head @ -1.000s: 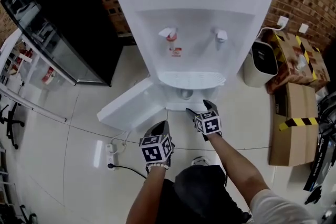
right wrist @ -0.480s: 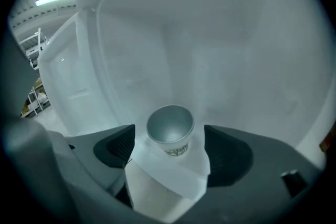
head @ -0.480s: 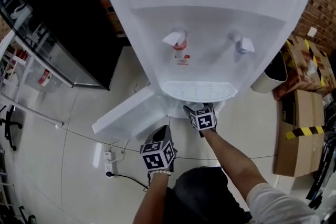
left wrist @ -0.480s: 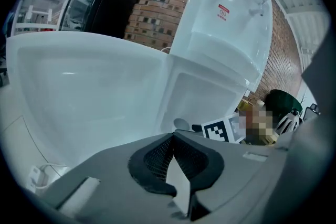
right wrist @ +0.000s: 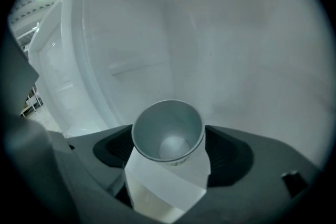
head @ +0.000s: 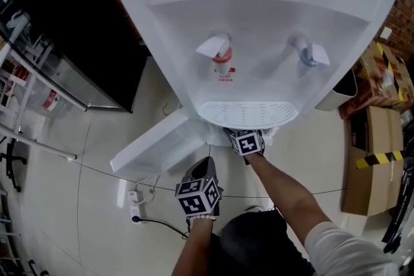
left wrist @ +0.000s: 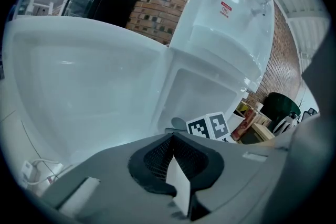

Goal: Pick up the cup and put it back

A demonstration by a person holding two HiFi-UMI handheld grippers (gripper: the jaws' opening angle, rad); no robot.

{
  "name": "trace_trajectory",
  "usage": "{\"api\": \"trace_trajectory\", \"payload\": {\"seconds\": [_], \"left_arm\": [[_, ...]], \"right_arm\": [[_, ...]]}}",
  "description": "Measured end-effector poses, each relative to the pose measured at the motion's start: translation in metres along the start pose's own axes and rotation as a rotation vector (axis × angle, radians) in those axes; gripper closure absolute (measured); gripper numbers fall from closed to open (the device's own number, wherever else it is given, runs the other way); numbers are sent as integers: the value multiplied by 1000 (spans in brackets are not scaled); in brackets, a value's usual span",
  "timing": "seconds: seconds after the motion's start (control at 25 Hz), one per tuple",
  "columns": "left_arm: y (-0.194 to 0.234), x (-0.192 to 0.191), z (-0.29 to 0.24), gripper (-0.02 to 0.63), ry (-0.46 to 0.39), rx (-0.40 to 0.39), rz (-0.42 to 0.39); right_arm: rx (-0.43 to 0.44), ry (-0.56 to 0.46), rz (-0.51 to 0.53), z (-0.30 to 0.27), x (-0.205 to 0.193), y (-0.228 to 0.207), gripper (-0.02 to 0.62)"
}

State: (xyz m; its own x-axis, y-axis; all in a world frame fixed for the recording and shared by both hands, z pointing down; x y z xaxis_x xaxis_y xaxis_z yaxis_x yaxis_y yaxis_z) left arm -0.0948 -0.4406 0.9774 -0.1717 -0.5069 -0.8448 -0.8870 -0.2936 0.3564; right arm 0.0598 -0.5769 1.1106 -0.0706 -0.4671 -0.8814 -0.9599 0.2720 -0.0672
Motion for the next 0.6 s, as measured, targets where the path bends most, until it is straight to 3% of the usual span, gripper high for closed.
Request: {"api": "trace_trajectory", "payload": {"seconds": [0.16, 0.6], "left_arm": [[3, -3, 1, 604, 0, 12, 14], [-15, 11, 13, 604, 10, 17, 18]], "right_arm": [[-6, -1, 21, 1, -3, 1, 233], [41, -22, 61, 59, 12, 12, 245]]}}
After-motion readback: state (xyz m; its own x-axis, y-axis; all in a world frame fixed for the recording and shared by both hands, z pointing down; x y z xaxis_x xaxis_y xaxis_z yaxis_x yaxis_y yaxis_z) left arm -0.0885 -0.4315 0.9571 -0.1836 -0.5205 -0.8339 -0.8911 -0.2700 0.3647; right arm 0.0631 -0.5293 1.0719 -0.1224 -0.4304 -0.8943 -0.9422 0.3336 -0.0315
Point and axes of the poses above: the fingertips, and each gripper's own axes: z backward along the fingers, y to its left, x out of its top, the point moved 4 cm from there along z, backward along the fingers, and after that the axes turned 12 degrees about -y, right-handed, at the moved point
